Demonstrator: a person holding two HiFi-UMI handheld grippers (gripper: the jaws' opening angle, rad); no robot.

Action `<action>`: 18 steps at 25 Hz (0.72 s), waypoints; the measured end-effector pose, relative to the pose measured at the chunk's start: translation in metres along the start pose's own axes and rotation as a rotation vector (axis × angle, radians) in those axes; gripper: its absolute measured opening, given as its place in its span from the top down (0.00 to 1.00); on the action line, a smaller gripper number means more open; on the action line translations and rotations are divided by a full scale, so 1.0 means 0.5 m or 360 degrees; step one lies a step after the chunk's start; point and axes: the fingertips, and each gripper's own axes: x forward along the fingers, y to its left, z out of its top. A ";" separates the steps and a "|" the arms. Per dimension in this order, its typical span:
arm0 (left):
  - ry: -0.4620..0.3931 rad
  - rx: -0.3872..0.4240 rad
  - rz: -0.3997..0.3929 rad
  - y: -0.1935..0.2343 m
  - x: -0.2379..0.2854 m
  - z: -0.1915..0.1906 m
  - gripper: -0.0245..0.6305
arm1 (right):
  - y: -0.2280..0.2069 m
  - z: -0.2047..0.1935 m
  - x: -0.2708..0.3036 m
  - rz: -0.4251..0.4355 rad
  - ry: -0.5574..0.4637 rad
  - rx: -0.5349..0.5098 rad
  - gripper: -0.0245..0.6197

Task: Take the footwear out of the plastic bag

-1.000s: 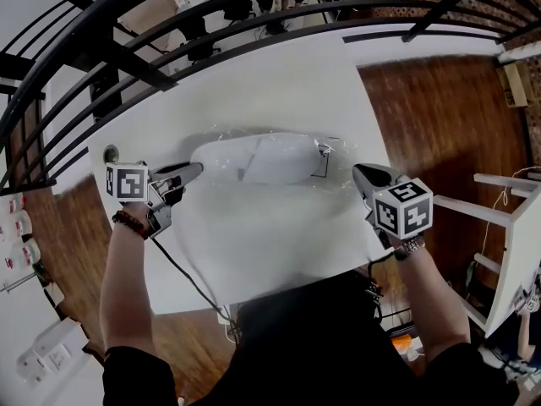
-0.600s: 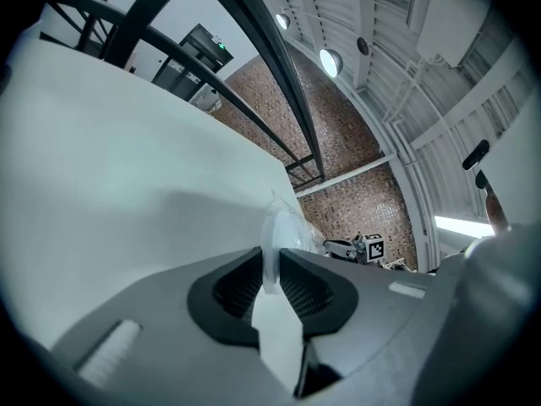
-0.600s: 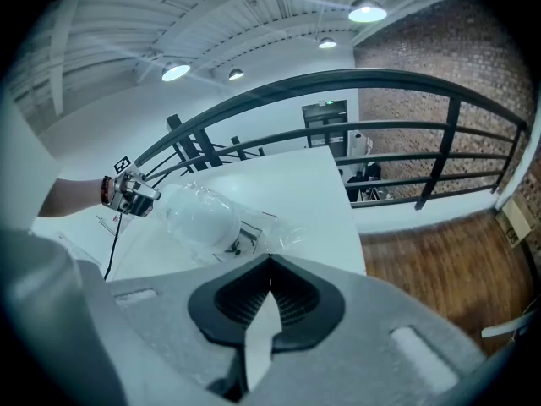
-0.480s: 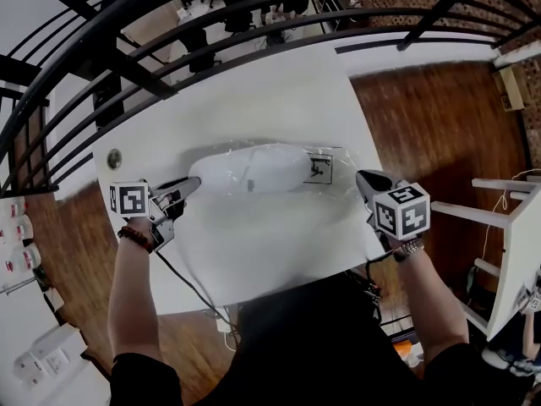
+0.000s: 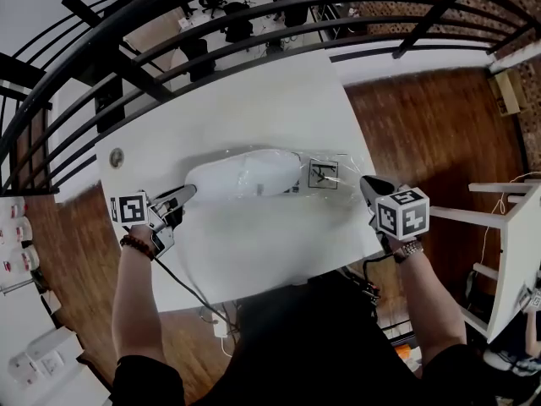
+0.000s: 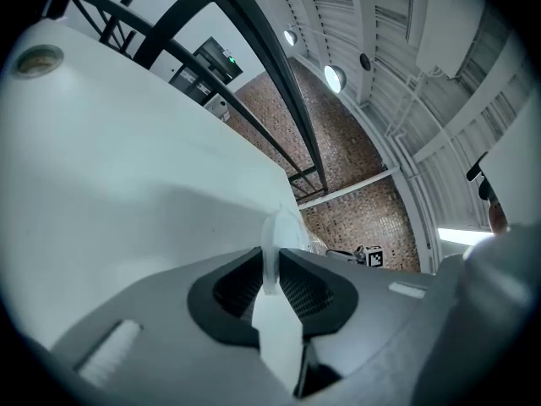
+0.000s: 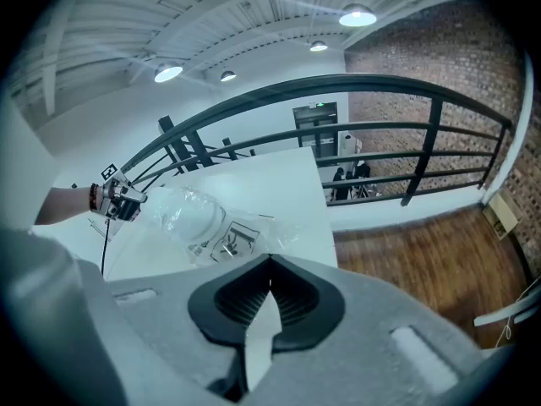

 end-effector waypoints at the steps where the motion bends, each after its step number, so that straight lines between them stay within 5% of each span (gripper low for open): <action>1: -0.0018 -0.0026 -0.0017 -0.005 0.000 -0.004 0.84 | -0.004 -0.002 -0.004 -0.0005 -0.0003 0.0002 0.97; 18: -0.0280 -0.0169 -0.0109 -0.051 -0.030 -0.045 0.84 | -0.067 -0.045 -0.052 -0.0059 -0.0019 0.0045 0.97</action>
